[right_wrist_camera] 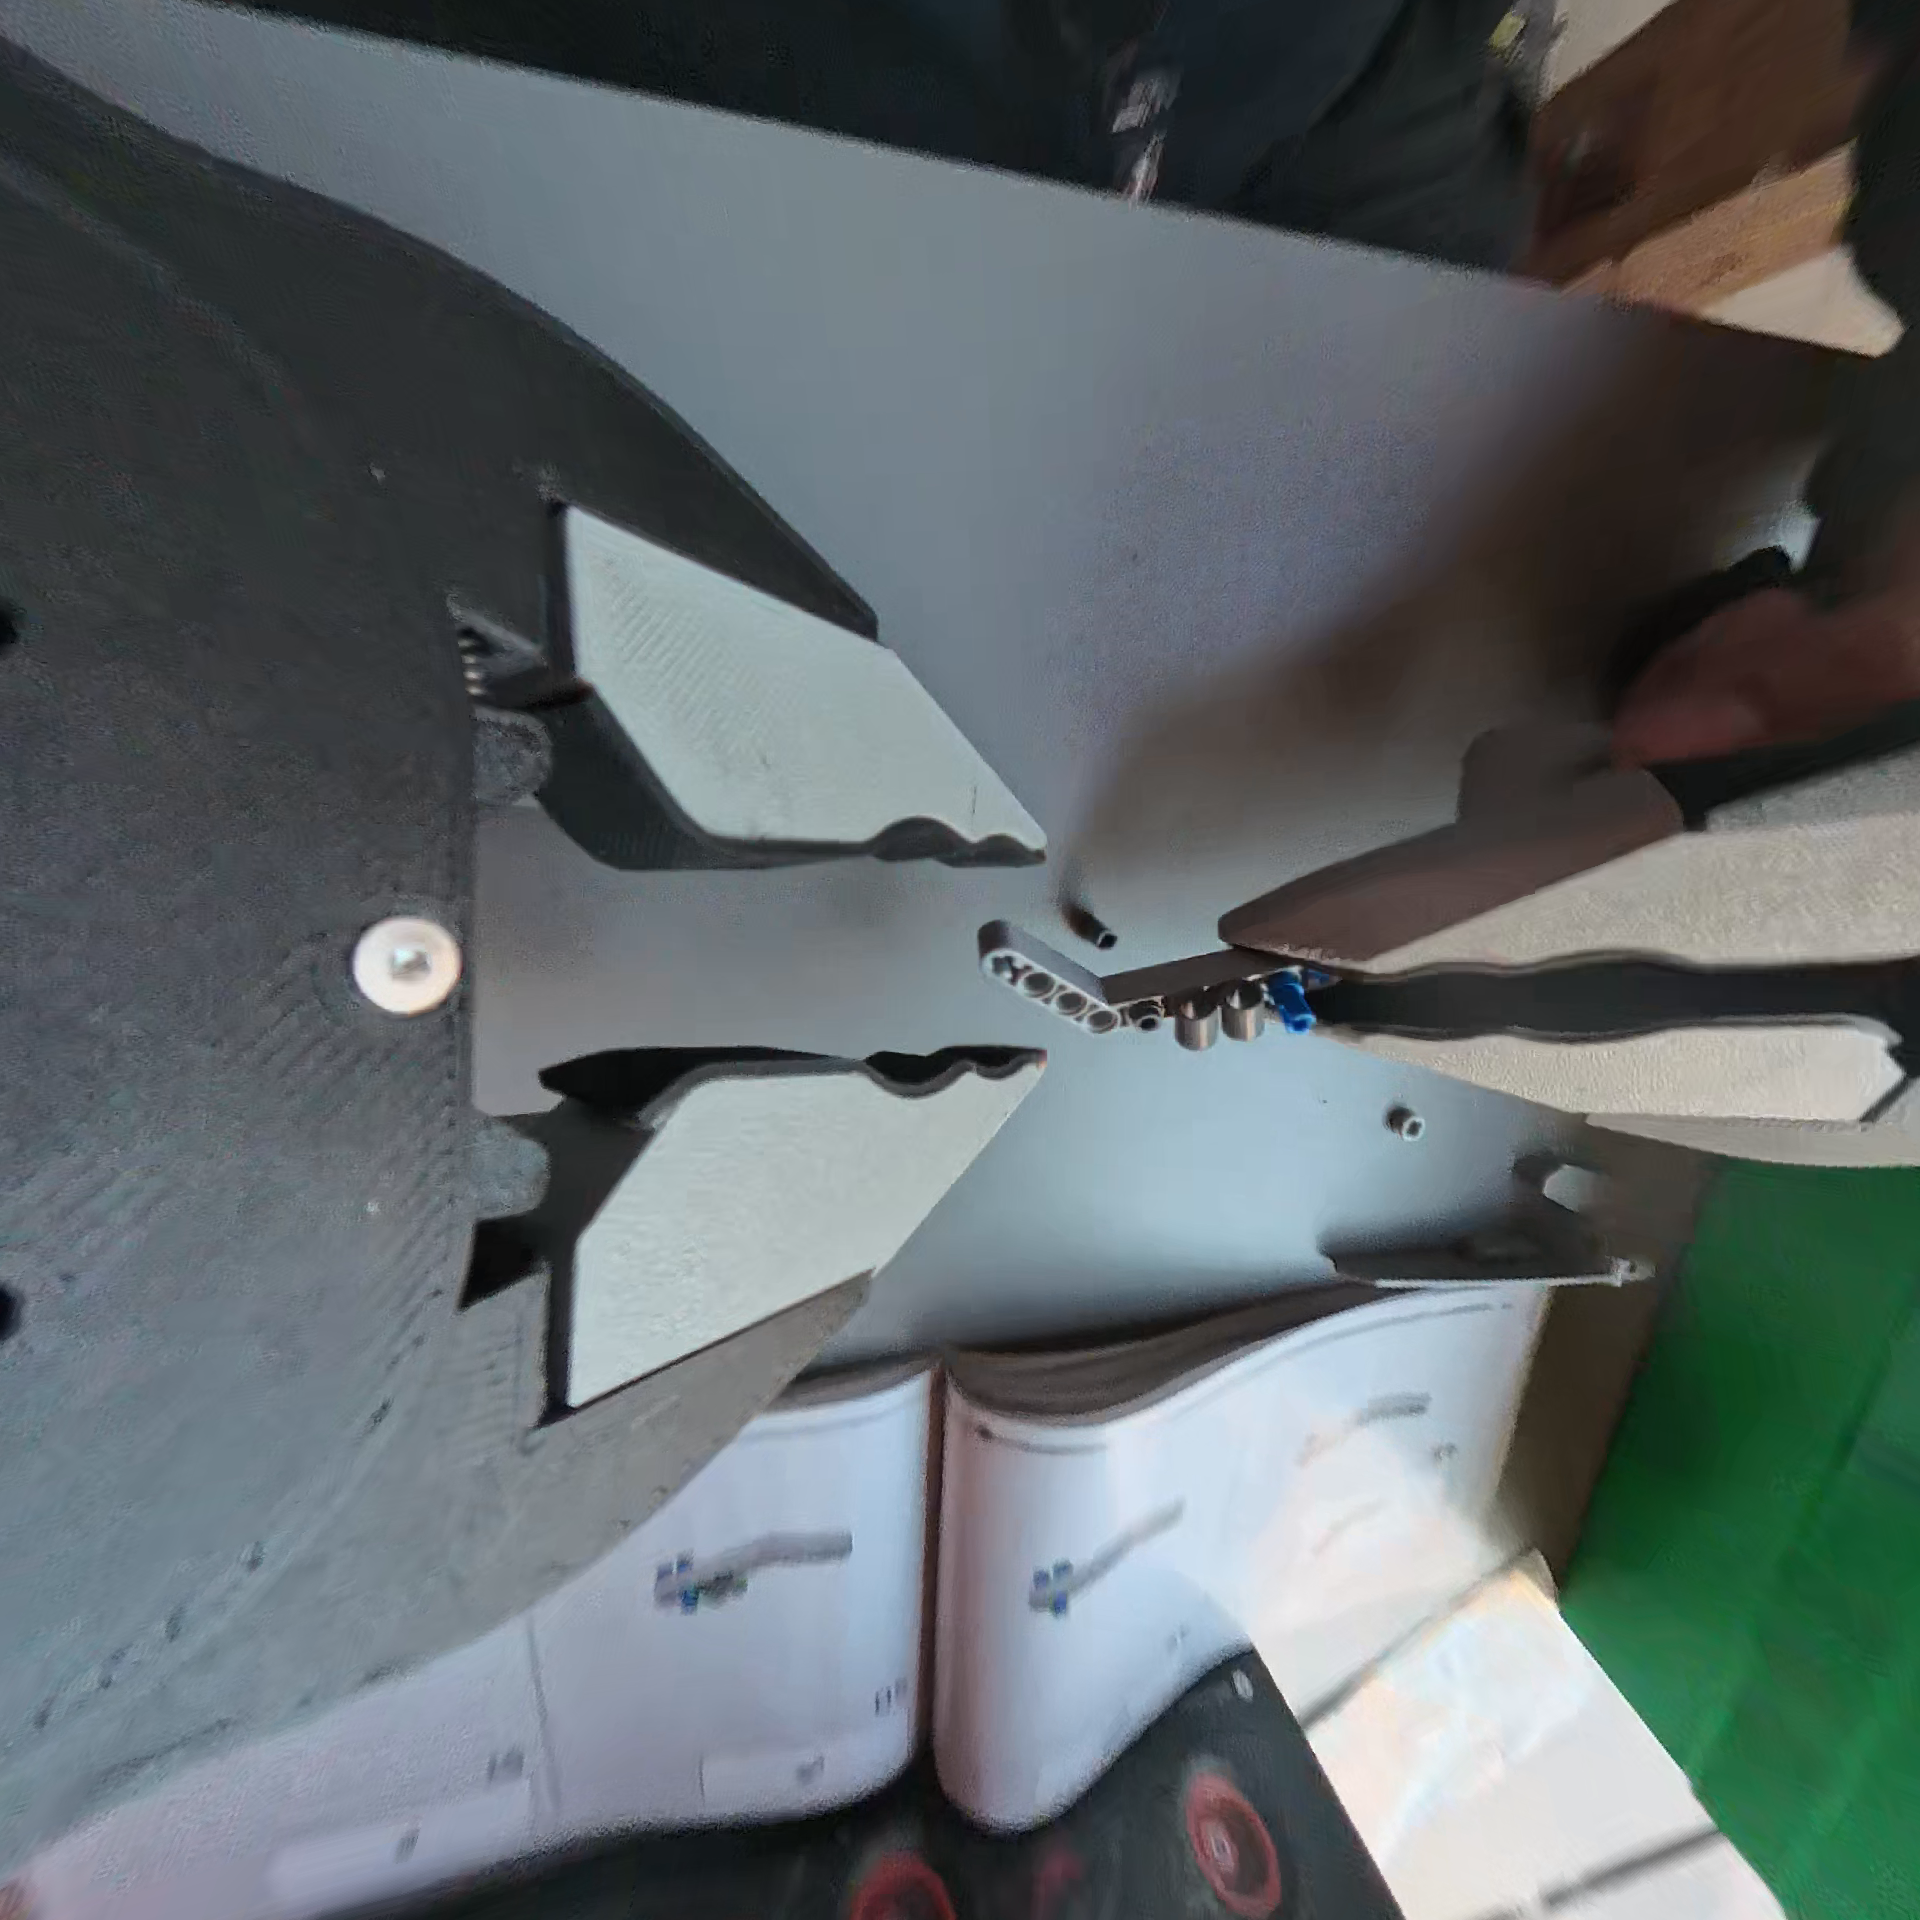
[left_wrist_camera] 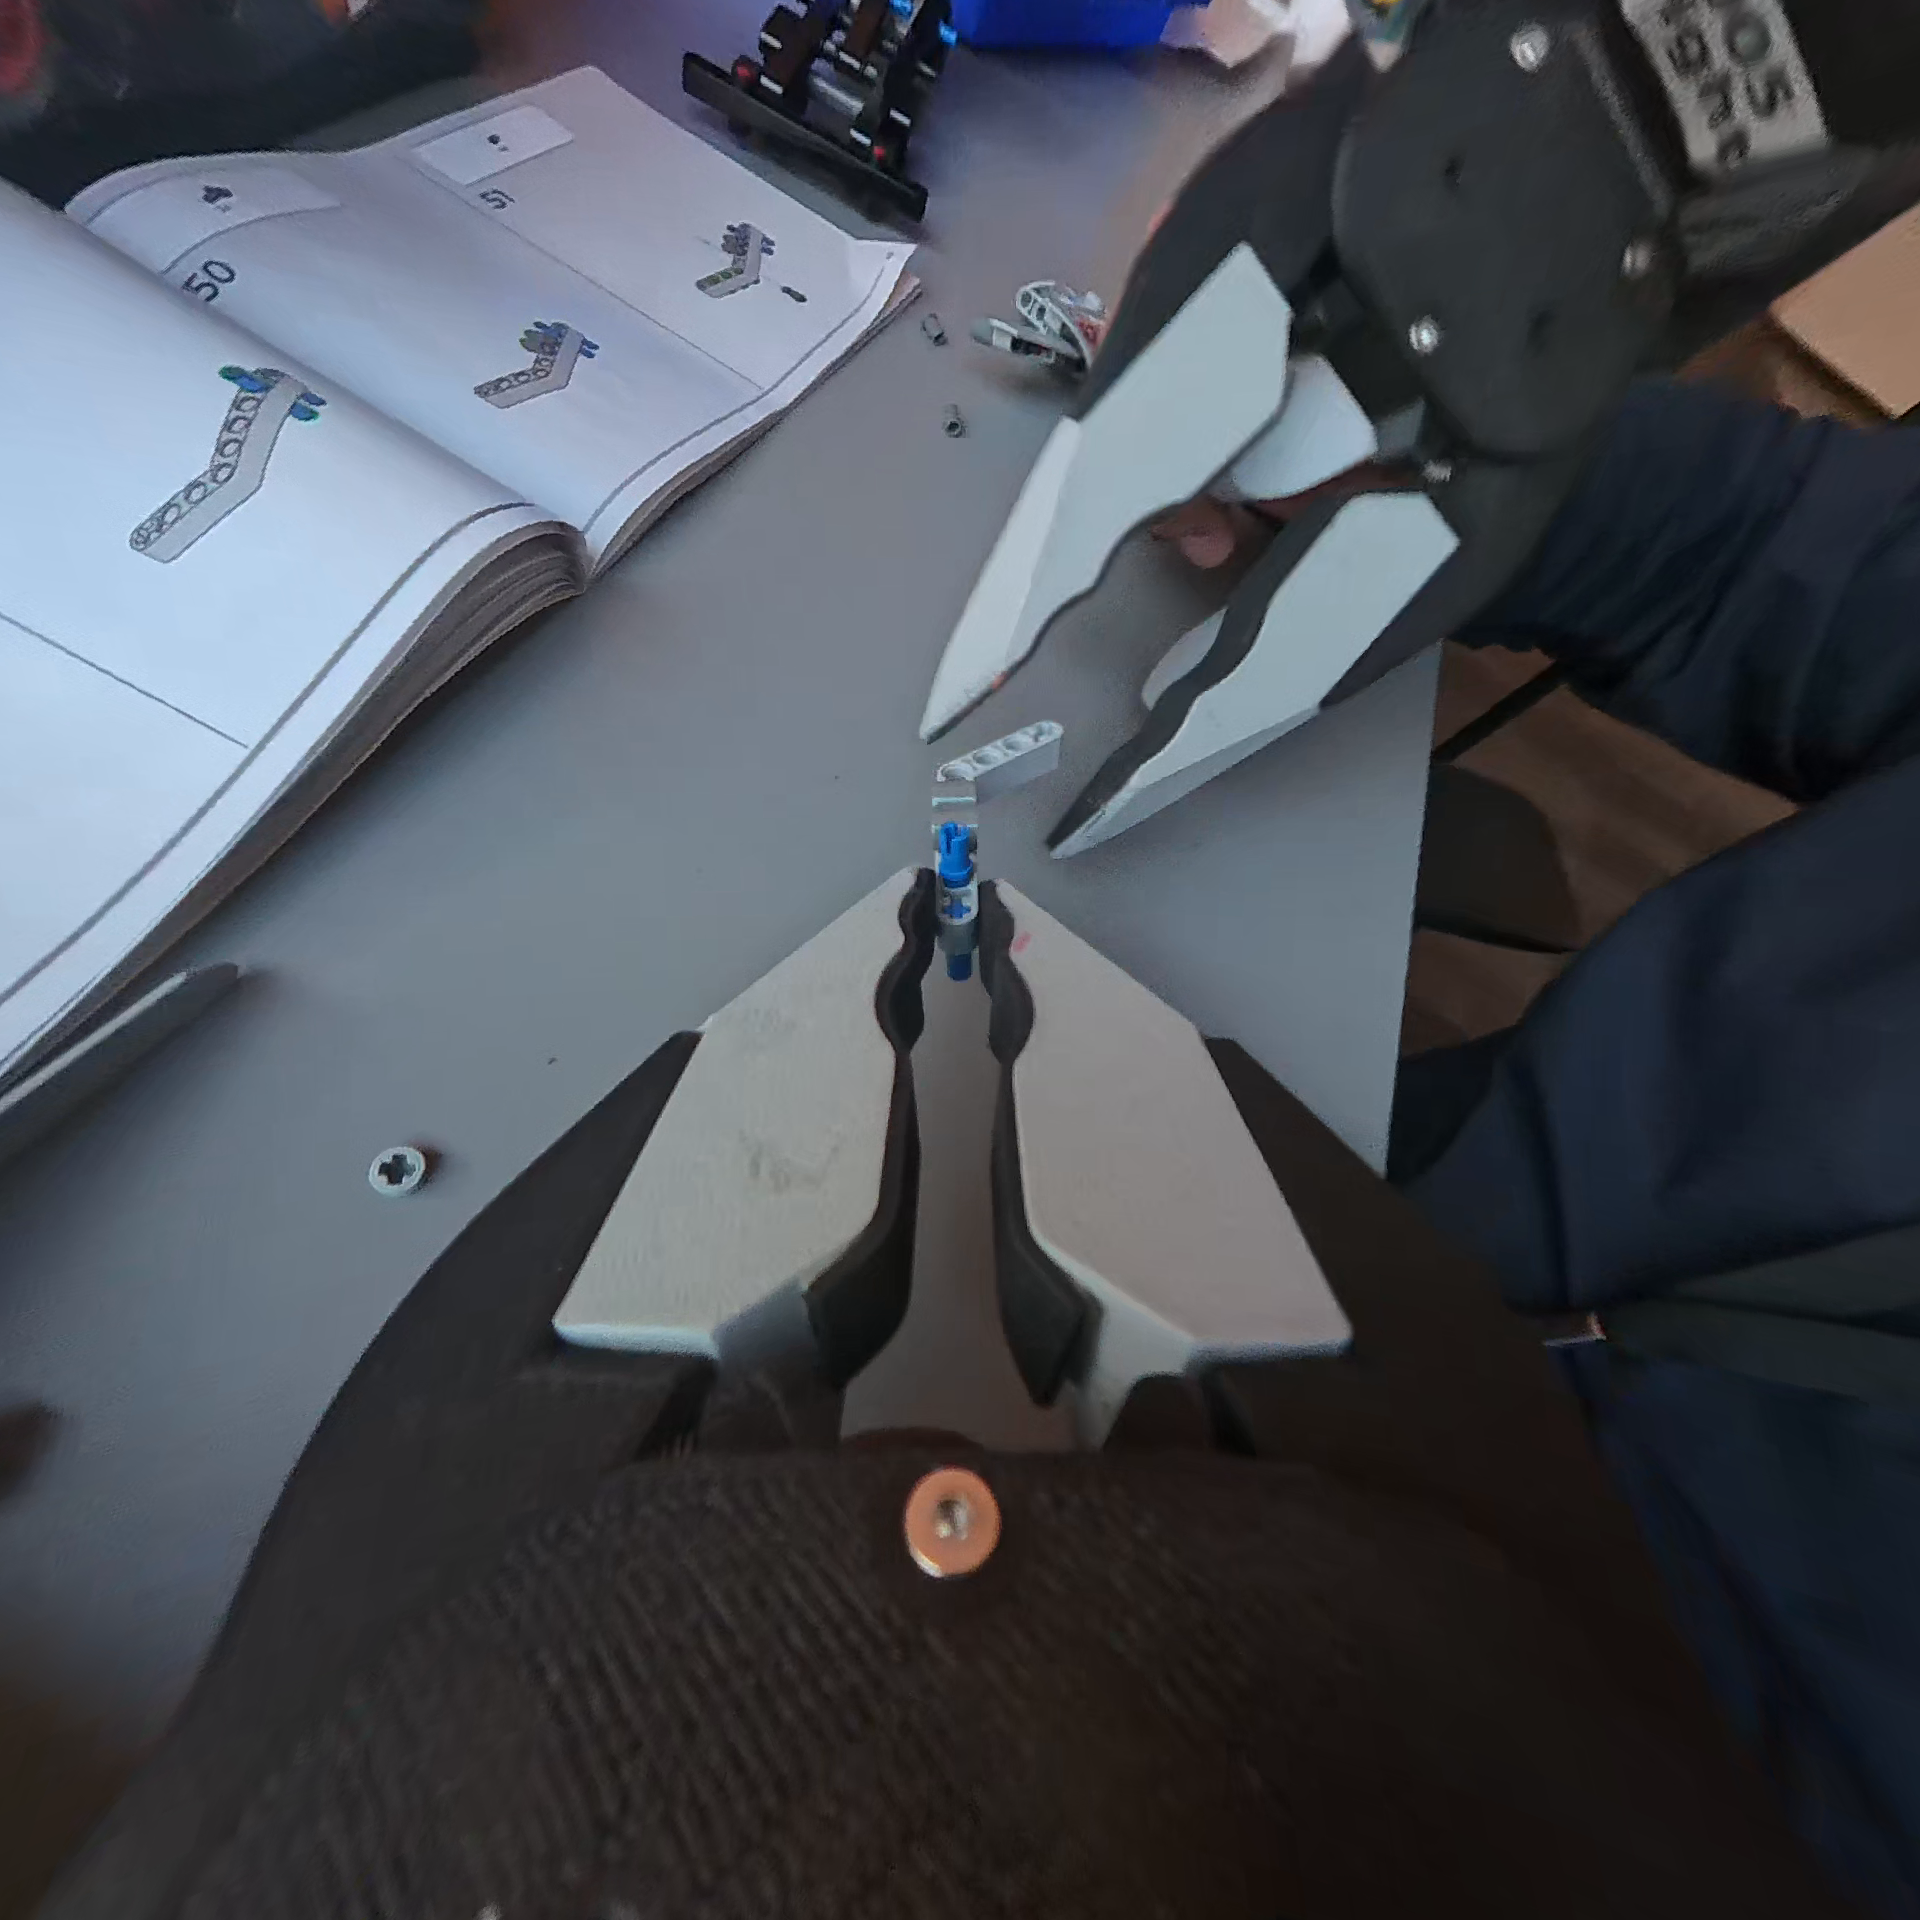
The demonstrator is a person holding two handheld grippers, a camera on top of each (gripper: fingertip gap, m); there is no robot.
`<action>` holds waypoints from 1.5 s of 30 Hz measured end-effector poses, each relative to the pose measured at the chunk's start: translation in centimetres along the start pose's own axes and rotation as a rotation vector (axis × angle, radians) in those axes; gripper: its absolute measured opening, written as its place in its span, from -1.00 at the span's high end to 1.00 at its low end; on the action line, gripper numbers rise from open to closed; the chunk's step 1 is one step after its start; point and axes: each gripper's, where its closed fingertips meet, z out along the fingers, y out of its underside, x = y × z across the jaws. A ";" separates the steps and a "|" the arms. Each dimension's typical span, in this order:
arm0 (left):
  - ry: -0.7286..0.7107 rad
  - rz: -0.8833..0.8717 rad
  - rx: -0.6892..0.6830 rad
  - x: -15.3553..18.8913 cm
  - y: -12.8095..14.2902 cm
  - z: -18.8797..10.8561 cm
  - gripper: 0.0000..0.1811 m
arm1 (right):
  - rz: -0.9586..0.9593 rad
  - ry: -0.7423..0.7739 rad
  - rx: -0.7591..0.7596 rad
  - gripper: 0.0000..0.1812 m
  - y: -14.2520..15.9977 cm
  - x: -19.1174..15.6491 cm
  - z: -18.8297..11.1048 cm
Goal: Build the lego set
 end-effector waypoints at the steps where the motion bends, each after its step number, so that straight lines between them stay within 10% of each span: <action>1: -0.011 0.022 -0.003 0.1 0.0 0.1 0.95 | 0.057 -0.056 0.015 0.63 -0.1 -0.3 0.0; 7: -0.050 0.017 -0.003 0.1 0.4 -0.1 0.95 | 0.286 -0.195 0.006 0.86 -0.3 -0.4 0.8; 45: -0.078 -0.004 -0.140 0.3 2.3 1.2 0.90 | 0.283 -0.122 -0.030 0.95 0.0 0.3 1.5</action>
